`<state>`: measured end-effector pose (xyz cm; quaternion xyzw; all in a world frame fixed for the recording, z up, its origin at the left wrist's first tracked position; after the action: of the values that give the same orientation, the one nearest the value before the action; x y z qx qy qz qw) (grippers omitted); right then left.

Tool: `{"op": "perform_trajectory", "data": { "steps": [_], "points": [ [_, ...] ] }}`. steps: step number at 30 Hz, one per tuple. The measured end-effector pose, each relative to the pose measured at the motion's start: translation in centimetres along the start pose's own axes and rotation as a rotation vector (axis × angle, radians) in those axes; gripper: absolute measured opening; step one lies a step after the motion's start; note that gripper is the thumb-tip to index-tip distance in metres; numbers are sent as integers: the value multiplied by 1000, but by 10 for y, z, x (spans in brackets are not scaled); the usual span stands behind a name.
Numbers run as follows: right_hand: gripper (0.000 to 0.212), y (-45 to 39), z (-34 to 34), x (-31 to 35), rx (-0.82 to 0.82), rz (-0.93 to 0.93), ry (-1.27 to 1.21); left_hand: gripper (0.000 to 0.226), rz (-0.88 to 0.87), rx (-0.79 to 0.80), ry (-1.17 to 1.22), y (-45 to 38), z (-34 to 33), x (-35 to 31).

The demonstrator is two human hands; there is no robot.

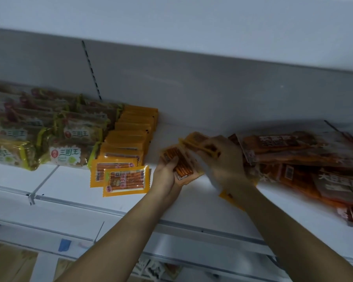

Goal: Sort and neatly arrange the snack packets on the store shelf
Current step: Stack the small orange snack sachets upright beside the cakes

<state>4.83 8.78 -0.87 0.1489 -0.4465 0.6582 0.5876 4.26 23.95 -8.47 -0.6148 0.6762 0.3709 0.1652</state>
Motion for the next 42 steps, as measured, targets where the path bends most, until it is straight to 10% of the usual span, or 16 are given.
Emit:
{"op": "perform_trajectory", "data": {
  "steps": [5, 8, 12, 16, 26, 42],
  "points": [
    [31, 34, -31, 2, 158, 268, 100, 68, 71, 30, 76, 10, -7, -9],
    [32, 37, -30, 5, 281, 319, 10, 43, 14, 33, 8, 10, -4, -11],
    [32, -14, -16, -25, 86, -61, 119, 35, 5, 58, -44, 6, -1, -7],
    [41, -48, -39, -60, 295, -178, 455, 38, -31, 58, -44, 7, -2, -10],
    [24, -28, -6, -22, -121, -81, 201, 34, -10, 40, 10, 3, -6, -4],
    [26, 9, -19, -35, -142, -481, -341, 31, -26, -15, -6, 6, -6, -5]
  ]
}}
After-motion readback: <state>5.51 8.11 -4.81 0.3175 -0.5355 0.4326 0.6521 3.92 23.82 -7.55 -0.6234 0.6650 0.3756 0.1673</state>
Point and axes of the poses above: each hand's wrist, its own y-axis away from the middle knuckle, its own z-axis out of the back of the hand, x = y × z, the point moved 4 cm from there along -y, towards the middle knuckle, and after that the axes turned 7 degrees about -z, right-handed, at the moved point
